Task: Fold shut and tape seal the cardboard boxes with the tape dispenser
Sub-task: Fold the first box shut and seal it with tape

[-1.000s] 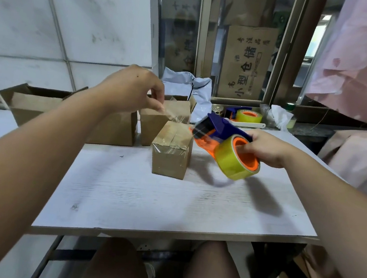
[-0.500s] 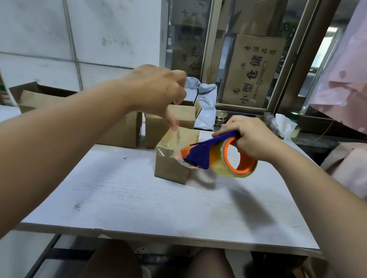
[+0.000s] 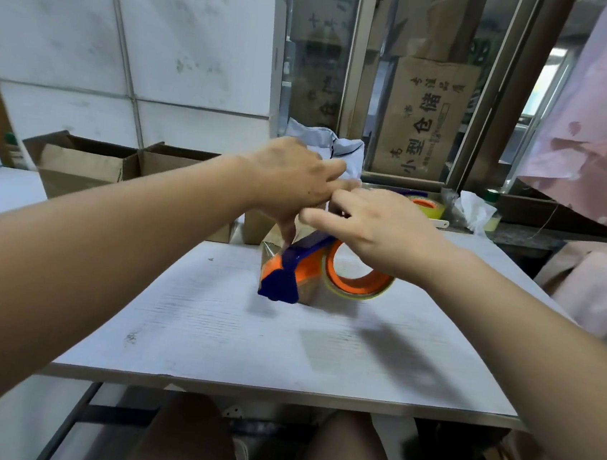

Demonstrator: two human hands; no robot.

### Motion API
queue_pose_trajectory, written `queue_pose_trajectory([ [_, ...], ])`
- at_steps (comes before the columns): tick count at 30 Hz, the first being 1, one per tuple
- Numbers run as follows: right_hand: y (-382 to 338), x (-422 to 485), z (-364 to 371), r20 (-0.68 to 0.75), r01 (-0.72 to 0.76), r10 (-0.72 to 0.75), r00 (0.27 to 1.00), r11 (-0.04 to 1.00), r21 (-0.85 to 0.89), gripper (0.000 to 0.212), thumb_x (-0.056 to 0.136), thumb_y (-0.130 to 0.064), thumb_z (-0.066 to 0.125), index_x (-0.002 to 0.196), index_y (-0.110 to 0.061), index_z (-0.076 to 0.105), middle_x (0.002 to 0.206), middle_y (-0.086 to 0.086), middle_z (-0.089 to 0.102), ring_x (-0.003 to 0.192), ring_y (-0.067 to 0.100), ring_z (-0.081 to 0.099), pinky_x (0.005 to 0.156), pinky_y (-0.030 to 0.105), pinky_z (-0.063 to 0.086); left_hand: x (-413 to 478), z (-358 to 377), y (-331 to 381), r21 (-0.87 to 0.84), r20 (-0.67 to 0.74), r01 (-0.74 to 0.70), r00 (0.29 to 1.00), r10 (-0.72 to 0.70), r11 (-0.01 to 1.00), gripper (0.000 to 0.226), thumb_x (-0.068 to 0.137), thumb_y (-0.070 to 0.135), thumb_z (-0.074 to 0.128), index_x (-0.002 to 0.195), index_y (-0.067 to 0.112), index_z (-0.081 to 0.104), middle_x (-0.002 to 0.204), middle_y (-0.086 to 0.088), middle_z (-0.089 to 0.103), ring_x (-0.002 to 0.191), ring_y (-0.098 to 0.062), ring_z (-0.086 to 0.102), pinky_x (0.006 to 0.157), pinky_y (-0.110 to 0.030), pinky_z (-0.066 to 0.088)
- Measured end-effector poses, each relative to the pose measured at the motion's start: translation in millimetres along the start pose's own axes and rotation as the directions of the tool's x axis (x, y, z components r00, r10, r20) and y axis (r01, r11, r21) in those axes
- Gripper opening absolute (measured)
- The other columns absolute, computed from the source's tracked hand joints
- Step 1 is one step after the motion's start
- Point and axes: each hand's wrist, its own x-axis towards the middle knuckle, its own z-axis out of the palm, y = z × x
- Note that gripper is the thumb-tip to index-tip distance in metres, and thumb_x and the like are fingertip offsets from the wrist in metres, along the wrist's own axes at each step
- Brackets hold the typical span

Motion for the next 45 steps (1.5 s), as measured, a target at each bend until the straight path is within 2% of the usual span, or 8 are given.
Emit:
queue_pose_trajectory([
  [8, -8, -5, 15, 0.048, 0.039, -0.036, 0.998, 0.998, -0.047, 0.075, 0.075, -0.001, 0.027, 0.142, -0.034, 0.038, 0.058, 0.003, 0.045, 0.043, 0.011, -0.002, 0.041, 0.018, 0.001, 5, 1, 0, 0.12, -0.059, -0.075, 0.995, 0.083, 0.99, 0.106, 0.078, 0.047, 0.066, 0.15, 0.019, -0.006, 0.122, -0.004, 0.046, 0.088, -0.021, 0.06, 0.066, -0.034, 0.053],
  [12, -14, -9, 11, 0.257, -0.037, 0.023, 0.966, 0.998, 0.05, 0.088, 0.082, 0.003, 0.04, 0.149, -0.043, 0.007, 0.081, 0.002, 0.05, 0.046, 0.01, 0.016, 0.04, 0.026, 0.015, 8, -12, -4, 0.173, -0.079, -0.143, 0.984, 0.158, 0.974, 0.125, 0.071, 0.065, 0.066, 0.144, 0.02, -0.024, 0.119, -0.005, 0.044, 0.086, -0.019, 0.054, 0.061, -0.03, 0.043],
  [16, -13, -14, 20, 0.091, -0.027, 0.025, 0.996, 0.999, 0.018, 0.072, 0.075, 0.003, 0.045, 0.138, -0.03, 0.038, 0.063, 0.001, 0.048, 0.038, 0.022, 0.022, 0.041, 0.021, 0.002, 8, -21, -3, 0.174, -0.056, -0.224, 0.97, 0.236, 0.959, 0.129, 0.064, 0.079, 0.06, 0.139, 0.026, -0.03, 0.114, -0.007, 0.042, 0.075, -0.019, 0.044, 0.061, -0.031, 0.04],
  [25, -15, -26, 18, 0.171, 0.03, -0.037, 0.985, 0.999, 0.041, 0.043, 0.092, -0.008, 0.036, 0.129, -0.029, 0.028, 0.087, 0.006, 0.056, 0.067, 0.03, 0.054, 0.044, 0.031, 0.021, 1, -20, -3, 0.259, -0.053, -0.344, 0.928, 0.369, 0.902, 0.119, 0.067, 0.082, 0.045, 0.139, 0.026, -0.032, 0.114, -0.007, 0.04, 0.082, -0.019, 0.047, 0.069, -0.032, 0.044],
  [30, -8, -25, 11, 0.233, -0.135, 0.109, 0.966, 0.986, 0.097, 0.036, 0.096, -0.012, 0.041, 0.129, -0.024, 0.037, 0.105, 0.007, 0.053, 0.087, 0.03, 0.056, 0.058, 0.039, 0.044, -5, -20, -23, 0.221, -0.326, -0.295, 0.876, 0.355, 0.93, 0.111, 0.061, 0.08, 0.048, 0.145, 0.016, 0.011, 0.09, -0.013, 0.054, 0.06, -0.023, 0.053, 0.049, -0.03, 0.041],
  [38, 6, -49, 31, 0.147, -0.22, 0.207, 0.967, 0.972, 0.079, 0.048, 0.077, -0.001, 0.066, 0.104, -0.026, 0.036, 0.091, 0.008, 0.053, 0.067, 0.031, 0.053, 0.043, 0.038, 0.044, -22, -15, -53, -0.236, -0.523, 0.135, 0.817, -0.243, 0.962, 0.041, 0.091, 0.017, 0.058, 0.128, 0.005, 0.046, 0.094, -0.023, 0.055, 0.06, -0.024, 0.038, 0.054, -0.031, 0.037],
  [42, 6, -52, 41, 0.094, -0.316, 0.306, 0.947, 0.941, 0.122, 0.043, 0.08, -0.001, 0.064, 0.104, -0.024, 0.036, 0.091, 0.007, 0.052, 0.071, 0.032, 0.055, 0.045, 0.04, 0.046, -24, -14, 11, -0.708, -0.3, 0.185, 0.795, -0.527, 0.682, 0.028, 0.097, 0.027, 0.046, 0.123, 0.019, 0.052, 0.095, 0.004, 0.055, 0.081, -0.015, 0.051, 0.068, -0.033, 0.044],
  [45, 6, -52, 41, 0.048, -0.327, 0.324, 0.945, 0.932, 0.154, 0.044, 0.076, 0.002, 0.065, 0.1, -0.023, 0.039, 0.087, 0.007, 0.052, 0.069, 0.032, 0.053, 0.041, 0.039, 0.043, -37, 3, 55, -0.932, -0.23, 0.106, 0.563, -0.794, 0.346, 0.014, 0.094, 0.02, 0.049, 0.1, 0.012, 0.059, 0.066, 0.004, 0.058, 0.06, -0.015, 0.053, 0.063, -0.032, 0.045],
])
